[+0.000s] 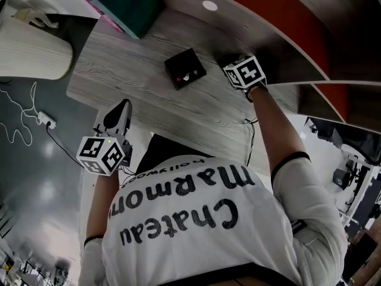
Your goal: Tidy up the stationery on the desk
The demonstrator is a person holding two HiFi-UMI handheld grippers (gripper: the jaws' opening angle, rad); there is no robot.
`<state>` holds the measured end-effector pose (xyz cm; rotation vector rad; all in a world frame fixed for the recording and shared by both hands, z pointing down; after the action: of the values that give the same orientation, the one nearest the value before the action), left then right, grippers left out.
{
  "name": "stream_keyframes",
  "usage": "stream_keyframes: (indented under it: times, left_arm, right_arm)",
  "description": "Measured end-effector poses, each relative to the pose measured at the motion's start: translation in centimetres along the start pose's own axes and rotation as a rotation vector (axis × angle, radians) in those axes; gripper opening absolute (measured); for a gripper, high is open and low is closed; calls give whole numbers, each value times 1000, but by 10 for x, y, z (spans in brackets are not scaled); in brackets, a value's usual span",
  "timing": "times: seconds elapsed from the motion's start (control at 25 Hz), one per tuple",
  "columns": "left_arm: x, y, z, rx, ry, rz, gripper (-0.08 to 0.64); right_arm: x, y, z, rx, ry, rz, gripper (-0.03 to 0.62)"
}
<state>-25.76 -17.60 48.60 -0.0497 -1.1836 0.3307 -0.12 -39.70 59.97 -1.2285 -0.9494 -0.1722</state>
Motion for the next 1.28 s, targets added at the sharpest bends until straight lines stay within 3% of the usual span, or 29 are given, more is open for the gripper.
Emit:
stream_keyframes:
  times: [0.36, 0.72, 1.0, 1.28]
  left_arm:
    - [-11, -1, 3, 17, 50, -56, 15]
    - [-9, -6, 2, 31, 29, -21, 15]
    - [-12, -8, 7, 46, 34, -17, 15]
    - [-22, -24, 4, 115, 25, -22, 15]
  right_arm:
    - [4, -3, 4, -26, -8, 13, 78]
    - [7, 4, 3, 23, -33, 17, 51]
    - [-12, 33, 14, 81, -138, -135, 51]
    - [-32, 73, 19, 193, -287, -295, 49]
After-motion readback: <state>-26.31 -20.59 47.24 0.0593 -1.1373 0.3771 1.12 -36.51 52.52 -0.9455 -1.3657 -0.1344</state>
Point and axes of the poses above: the fingertips, and each gripper's own axes: y backward along the fingers, z to its left, x out of its underside, the point moved 1 cm from there along y, backward along the fingers, and after that the axes turned 15 degrees about -z, right-handed, at the moved point
